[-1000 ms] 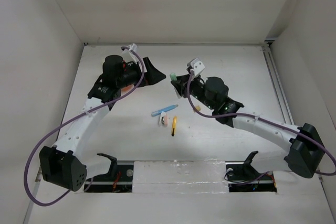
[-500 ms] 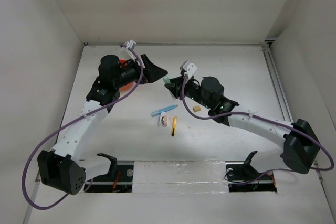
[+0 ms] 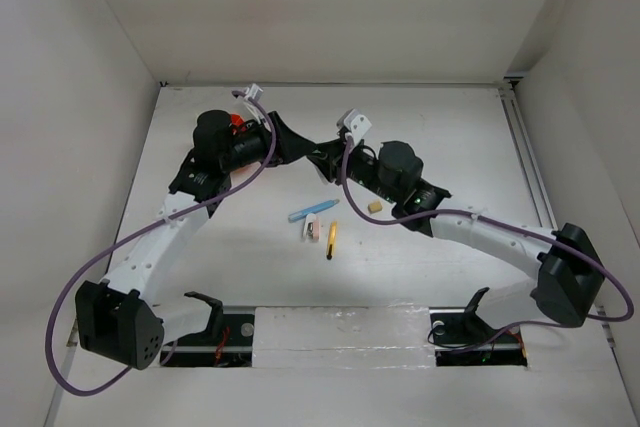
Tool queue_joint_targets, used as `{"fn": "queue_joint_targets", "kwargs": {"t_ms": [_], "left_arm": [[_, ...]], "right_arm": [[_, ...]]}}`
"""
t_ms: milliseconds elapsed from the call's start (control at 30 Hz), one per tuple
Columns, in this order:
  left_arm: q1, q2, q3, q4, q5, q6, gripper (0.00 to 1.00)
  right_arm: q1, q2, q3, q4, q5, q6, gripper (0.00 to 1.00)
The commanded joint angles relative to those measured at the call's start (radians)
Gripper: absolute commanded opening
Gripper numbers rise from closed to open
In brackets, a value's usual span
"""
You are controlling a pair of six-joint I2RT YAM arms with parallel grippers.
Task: Sort the stationery into containers
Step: Place the pen in the storage box.
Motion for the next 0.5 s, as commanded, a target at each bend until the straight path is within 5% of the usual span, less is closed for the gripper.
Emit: {"fn": "queue_joint_targets", "kwargs": {"t_ms": [0,67,167,333,467], "left_arm": [[0.002,-0.003,-0.008,0.055,0.029,0.001,0.56],[0.002,-0.003,-0.008,0.055,0.029,0.001,0.55],[0.002,0.006,-0.008,0.055,0.039,0.001,0.40],[0.002,0.006,-0.008,0.055,0.040,0.001,0.34],[0.002,0.025,0.001,0.064,0.049,0.001,0.14]], "right_arm": [[0.007,0.005,0.052,0.066,0.020,-0.002,0.00],[0.007,0.005,0.061,0.066,-0.006,-0.002,0.00],[0.007,0.014,0.061,0.066,-0.015,-0.002,0.00],[0.016,0.014,0.072,0.066,-0.025,-0.002,0.00],[0.016,0.023,0.072,0.075,-0.035,0.007,0.00]]}}
